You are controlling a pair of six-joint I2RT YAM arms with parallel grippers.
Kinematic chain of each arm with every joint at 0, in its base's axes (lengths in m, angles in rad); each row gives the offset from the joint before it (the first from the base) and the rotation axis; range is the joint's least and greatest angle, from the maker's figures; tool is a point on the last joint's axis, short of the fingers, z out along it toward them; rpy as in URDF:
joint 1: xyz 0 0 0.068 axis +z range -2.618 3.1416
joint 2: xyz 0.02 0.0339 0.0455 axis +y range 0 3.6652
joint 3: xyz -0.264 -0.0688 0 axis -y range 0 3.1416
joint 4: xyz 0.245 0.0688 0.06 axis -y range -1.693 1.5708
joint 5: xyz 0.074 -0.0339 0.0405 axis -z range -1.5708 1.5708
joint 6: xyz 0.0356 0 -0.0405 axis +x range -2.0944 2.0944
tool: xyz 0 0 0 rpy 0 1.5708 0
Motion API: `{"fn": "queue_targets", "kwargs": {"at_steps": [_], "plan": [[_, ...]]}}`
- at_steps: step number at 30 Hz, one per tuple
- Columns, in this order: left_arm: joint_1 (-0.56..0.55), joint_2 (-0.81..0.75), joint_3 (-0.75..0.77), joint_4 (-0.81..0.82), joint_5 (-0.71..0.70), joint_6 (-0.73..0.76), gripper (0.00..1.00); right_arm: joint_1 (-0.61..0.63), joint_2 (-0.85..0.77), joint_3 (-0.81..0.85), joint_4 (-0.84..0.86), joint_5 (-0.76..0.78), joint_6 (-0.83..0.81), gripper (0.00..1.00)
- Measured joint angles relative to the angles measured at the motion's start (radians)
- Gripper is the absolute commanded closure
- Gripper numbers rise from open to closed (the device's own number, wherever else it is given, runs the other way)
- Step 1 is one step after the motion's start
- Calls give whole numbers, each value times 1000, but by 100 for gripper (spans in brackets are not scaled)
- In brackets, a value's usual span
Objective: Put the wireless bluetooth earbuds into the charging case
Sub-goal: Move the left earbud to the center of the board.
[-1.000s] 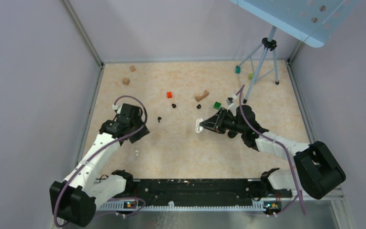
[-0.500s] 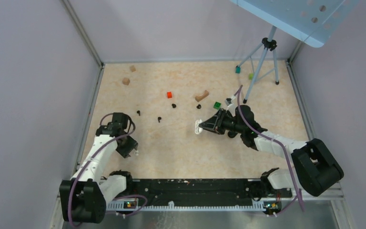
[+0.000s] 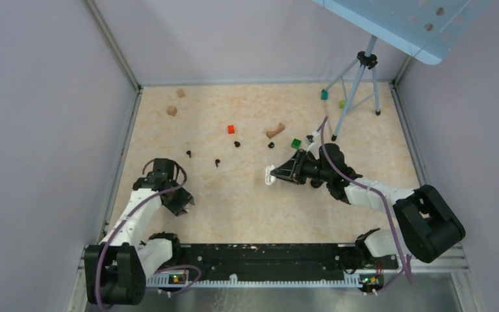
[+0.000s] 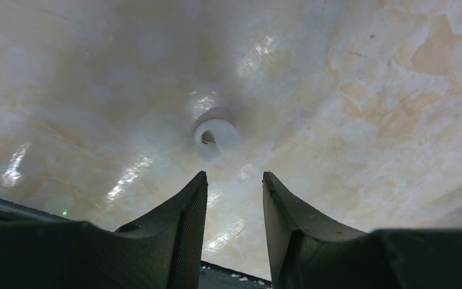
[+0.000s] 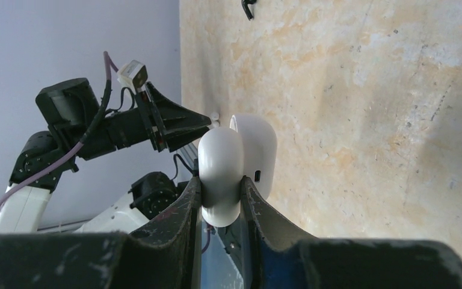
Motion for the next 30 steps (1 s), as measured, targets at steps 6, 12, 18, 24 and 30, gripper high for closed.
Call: {"fn": "queue_targets", "kwargs": {"at_steps": [6, 12, 18, 24, 30], "plan": [[0, 25, -18, 82, 119, 40, 57, 0, -4, 0, -25, 7, -11, 100], [0, 28, -26, 177, 228, 89, 57, 0, -4, 2, -37, 8, -14, 100], [0, -40, -7, 108, 114, 75, 50, 0, -4, 8, -45, 10, -14, 100], [0, -16, 27, 38, -38, 14, 49, 0, -4, 14, -41, 11, -14, 100], [0, 47, 23, 29, -92, -19, 48, 0, -4, 26, -41, 10, -14, 100]]}}
